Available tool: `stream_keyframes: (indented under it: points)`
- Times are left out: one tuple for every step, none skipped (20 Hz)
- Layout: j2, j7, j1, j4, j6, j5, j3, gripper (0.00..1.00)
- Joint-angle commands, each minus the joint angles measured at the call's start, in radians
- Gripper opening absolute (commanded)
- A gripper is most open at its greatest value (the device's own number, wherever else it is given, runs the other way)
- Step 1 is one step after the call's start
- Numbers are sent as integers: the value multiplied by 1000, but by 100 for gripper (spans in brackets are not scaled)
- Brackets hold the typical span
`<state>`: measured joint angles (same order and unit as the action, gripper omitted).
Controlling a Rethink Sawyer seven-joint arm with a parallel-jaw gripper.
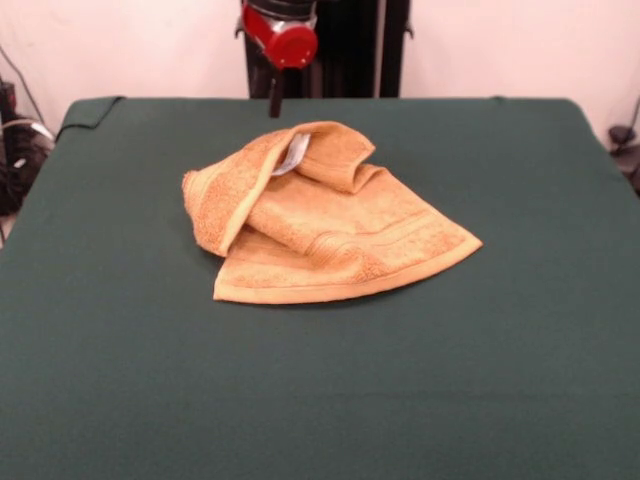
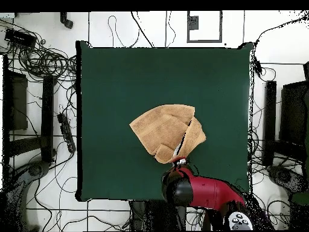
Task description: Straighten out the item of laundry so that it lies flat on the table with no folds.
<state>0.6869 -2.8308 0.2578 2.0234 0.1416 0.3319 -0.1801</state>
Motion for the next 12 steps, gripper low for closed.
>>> stream_keyframes:
  points:
    - [78,330,185,60,129,191,223,100]
    - [88,332,201,76,126,200,223,100]
    - [102,331,226,95,121,218,233,100]
    - [116,330,250,113,117,236,242,100]
    - [128,330,272,127,118,249,255,100]
    - [148,329,303,145,120,271,270,100]
    - [165,332,332,167,142,273,291,100]
    - [182,334,361,189,163,275,313,100]
    - [191,329,375,198,166,286,326,100]
    - [191,315,395,208,148,309,338,100]
    - [202,322,413,219,152,328,346,100]
    - [213,329,431,230,155,346,355,100]
